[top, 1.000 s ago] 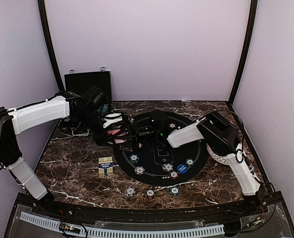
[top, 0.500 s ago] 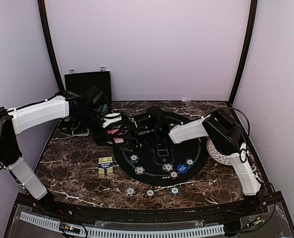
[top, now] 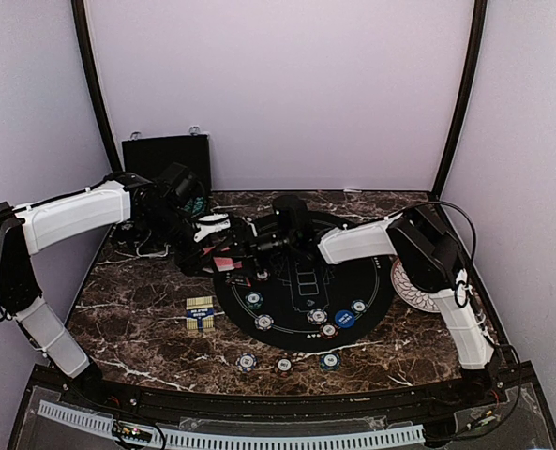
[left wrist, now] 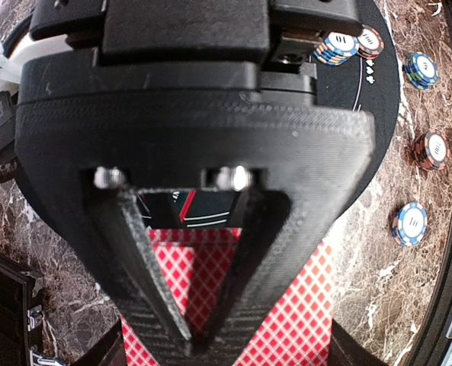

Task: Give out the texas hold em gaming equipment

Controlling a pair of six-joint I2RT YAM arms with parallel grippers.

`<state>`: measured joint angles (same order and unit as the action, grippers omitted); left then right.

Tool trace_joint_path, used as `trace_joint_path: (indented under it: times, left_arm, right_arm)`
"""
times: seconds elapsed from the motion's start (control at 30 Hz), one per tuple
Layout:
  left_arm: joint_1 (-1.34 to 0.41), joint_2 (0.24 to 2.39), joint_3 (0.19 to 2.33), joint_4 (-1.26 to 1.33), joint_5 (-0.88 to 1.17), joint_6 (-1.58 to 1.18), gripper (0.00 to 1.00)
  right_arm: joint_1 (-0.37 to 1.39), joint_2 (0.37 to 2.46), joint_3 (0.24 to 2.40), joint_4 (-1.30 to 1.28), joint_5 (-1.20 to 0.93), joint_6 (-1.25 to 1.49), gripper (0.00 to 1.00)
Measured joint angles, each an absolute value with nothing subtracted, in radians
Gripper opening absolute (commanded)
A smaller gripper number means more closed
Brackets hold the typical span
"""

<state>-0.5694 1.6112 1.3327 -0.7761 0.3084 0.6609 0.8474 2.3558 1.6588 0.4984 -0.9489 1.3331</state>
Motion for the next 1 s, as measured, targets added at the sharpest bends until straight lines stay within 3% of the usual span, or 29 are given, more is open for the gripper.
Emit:
trace_joint_path:
  times: [0.5, 0.8, 1.0]
  left_arm:
    - [-0.569, 1.604, 1.33, -0.779, 0.305, 0.661, 0.09]
    - [-0.569, 1.598, 1.325, -0.779, 0.303, 0.661, 0.08]
    - [-0.569, 1.586, 1.321, -0.779, 0.303, 0.661, 0.08]
  right_arm:
    - [0.802, 2.277, 1.615, 0.34, -0.942, 1.182, 0.45]
    - [0.793, 2.216, 1.552, 0.305, -0.938, 1.159, 0.46]
    - [0.78, 2.166, 1.485, 0.33, -0.942, 1.184, 0.4]
